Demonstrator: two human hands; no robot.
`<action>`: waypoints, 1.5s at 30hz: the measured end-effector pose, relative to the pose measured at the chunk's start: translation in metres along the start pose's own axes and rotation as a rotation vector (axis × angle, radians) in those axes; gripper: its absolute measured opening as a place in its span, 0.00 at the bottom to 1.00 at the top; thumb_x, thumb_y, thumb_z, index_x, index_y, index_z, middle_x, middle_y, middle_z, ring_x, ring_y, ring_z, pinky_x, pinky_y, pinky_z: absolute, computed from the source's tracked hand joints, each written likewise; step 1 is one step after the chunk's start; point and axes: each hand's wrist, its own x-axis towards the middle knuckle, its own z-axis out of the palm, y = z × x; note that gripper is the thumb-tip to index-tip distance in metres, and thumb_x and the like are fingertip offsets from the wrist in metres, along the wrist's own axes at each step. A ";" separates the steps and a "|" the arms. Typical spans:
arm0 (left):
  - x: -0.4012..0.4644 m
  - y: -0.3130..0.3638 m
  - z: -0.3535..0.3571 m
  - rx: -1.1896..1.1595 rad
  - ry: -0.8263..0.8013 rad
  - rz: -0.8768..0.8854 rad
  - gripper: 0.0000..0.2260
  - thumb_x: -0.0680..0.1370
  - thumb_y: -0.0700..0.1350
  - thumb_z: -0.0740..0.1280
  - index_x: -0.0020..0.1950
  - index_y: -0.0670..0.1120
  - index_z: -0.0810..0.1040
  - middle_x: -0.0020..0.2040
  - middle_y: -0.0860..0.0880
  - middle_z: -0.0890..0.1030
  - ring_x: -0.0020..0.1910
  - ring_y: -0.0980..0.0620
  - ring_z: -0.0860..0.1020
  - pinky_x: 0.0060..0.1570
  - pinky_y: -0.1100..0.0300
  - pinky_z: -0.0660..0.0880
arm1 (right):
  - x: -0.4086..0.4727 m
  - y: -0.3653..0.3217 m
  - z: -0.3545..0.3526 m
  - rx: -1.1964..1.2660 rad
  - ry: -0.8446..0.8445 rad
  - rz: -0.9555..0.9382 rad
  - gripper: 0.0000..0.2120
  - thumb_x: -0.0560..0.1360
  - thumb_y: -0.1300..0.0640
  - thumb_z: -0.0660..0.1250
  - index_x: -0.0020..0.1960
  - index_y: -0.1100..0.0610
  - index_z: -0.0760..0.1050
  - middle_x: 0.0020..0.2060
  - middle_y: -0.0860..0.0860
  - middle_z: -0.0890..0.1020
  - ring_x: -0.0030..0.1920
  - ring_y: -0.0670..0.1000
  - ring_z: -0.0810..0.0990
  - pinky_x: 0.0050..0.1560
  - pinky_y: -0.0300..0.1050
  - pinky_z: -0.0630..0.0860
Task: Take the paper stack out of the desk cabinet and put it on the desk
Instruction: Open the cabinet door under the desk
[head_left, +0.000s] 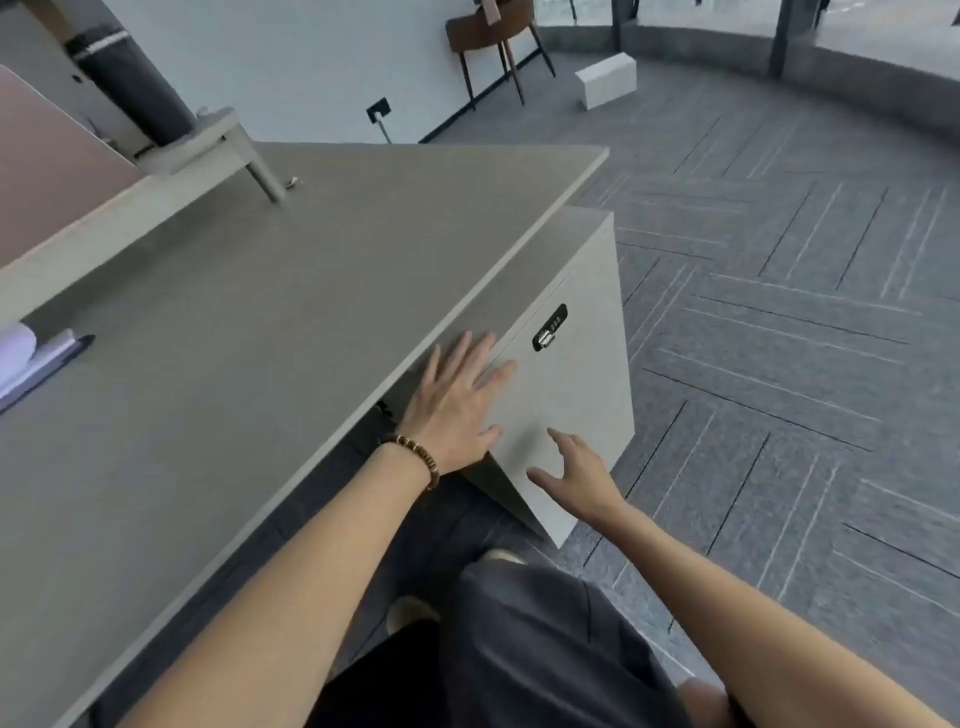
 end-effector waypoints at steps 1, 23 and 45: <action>0.006 -0.003 0.003 0.018 0.004 0.023 0.36 0.74 0.55 0.69 0.78 0.53 0.57 0.82 0.44 0.49 0.81 0.41 0.46 0.77 0.38 0.48 | 0.005 0.001 0.005 0.024 0.008 0.003 0.38 0.75 0.45 0.68 0.78 0.57 0.58 0.74 0.56 0.67 0.73 0.56 0.68 0.72 0.50 0.65; 0.039 -0.014 0.020 0.104 -0.020 0.033 0.44 0.70 0.53 0.75 0.80 0.54 0.54 0.82 0.45 0.42 0.80 0.37 0.43 0.76 0.35 0.49 | 0.044 -0.016 0.057 0.100 0.207 0.119 0.64 0.61 0.35 0.74 0.79 0.59 0.37 0.79 0.63 0.47 0.80 0.60 0.47 0.78 0.56 0.54; 0.034 0.007 0.003 0.051 -0.145 -0.151 0.52 0.66 0.60 0.74 0.80 0.59 0.45 0.80 0.53 0.33 0.80 0.45 0.37 0.78 0.44 0.44 | -0.023 0.062 -0.031 0.002 0.114 -0.199 0.54 0.63 0.42 0.71 0.80 0.54 0.47 0.78 0.56 0.55 0.78 0.55 0.58 0.76 0.48 0.62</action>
